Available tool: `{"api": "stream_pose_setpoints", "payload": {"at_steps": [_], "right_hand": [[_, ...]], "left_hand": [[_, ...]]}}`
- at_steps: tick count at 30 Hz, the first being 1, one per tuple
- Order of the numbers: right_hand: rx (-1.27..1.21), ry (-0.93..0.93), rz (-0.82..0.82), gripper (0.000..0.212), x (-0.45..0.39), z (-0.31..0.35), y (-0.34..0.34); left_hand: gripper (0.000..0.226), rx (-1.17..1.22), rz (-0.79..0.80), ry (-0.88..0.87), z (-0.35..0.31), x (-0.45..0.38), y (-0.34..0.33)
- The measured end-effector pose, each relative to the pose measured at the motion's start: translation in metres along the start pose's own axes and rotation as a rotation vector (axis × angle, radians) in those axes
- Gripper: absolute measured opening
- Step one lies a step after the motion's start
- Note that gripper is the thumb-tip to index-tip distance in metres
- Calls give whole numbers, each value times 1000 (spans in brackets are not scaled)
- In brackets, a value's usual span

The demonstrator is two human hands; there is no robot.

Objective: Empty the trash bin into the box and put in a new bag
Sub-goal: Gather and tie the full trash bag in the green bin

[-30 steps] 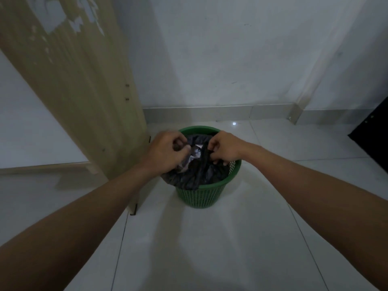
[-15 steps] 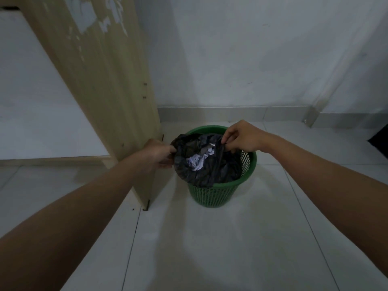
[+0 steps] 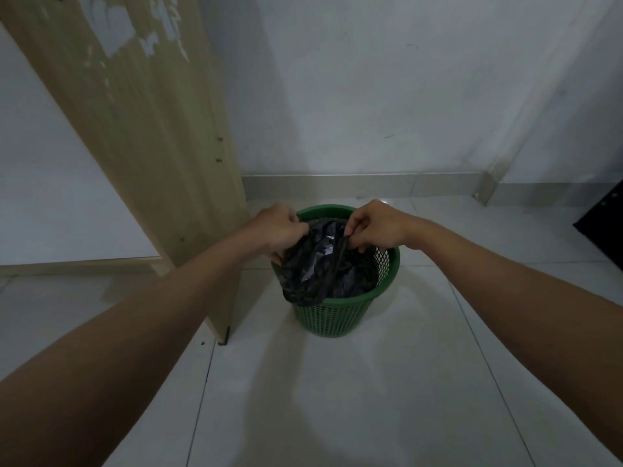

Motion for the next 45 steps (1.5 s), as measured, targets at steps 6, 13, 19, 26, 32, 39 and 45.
{"api": "stream_pose_setpoints", "payload": {"at_steps": [6,13,19,26,32,39,45], "right_hand": [[-76,-18,-9,12,6,-2,1],[-167,-131,-181,8,2,-21,20],[-413,-186,-318,12,0,-29,31],[-482,-47,-321,7,4,1,41],[-439,203,-319,11,12,38,59],[-521,320,-205,16,15,56,49],[-349,194,-404,17,0,20,67]], "left_hand": [[21,448,21,3,-11,-10,-24],[26,-65,-167,-286,-11,-12,-10],[58,-120,-121,-401,1,-5,2],[28,-304,-121,-540,-15,-12,-15],[8,257,-238,-458,-27,-18,1],[31,557,-56,-443,-51,-3,-7],[27,444,-206,-440,-38,-8,5]]}}
Point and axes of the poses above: each hand's wrist, its own x-axis away from the middle knuckle, its own y-axis out of the back of the hand, z = x × y, the point moved 9 cm from there along -x, towards the middle knuckle
